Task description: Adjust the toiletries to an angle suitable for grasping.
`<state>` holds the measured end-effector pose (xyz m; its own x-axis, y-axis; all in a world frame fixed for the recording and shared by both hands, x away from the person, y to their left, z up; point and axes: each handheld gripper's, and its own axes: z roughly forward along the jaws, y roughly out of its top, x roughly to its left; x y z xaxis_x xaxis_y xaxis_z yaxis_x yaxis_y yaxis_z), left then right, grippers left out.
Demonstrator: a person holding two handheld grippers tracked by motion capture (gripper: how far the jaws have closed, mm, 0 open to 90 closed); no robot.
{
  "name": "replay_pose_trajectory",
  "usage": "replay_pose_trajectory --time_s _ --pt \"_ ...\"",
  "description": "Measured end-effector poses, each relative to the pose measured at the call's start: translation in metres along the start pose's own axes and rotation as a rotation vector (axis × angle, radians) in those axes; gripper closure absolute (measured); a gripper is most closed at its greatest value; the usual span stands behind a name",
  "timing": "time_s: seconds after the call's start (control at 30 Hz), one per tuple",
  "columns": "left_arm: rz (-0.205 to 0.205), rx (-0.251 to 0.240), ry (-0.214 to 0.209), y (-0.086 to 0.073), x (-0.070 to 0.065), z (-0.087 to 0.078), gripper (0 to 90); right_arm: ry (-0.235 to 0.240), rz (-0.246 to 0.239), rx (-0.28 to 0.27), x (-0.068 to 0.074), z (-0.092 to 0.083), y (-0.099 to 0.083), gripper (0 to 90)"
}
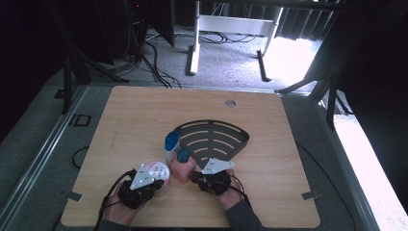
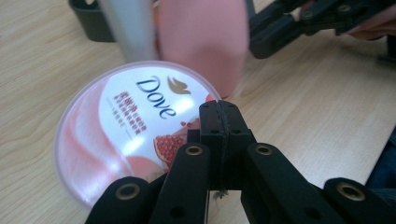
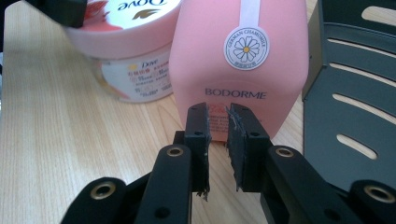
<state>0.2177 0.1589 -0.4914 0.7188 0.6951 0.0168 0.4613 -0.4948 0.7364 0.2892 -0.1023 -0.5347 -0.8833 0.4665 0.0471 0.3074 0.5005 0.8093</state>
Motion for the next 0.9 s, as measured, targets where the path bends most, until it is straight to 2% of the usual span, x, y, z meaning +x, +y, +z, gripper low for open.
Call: replay_pose_trajectory --time_s 0.53,0.9 --pt "0.048 -0.004 -0.096 0.013 -0.022 0.014 90.0 0.018 -0.004 0.001 -0.001 0.015 0.011 78.2" --pt "0.067 -0.008 -0.13 0.029 -0.031 0.031 90.0 0.014 0.002 -0.007 -0.005 0.021 0.015 78.4"
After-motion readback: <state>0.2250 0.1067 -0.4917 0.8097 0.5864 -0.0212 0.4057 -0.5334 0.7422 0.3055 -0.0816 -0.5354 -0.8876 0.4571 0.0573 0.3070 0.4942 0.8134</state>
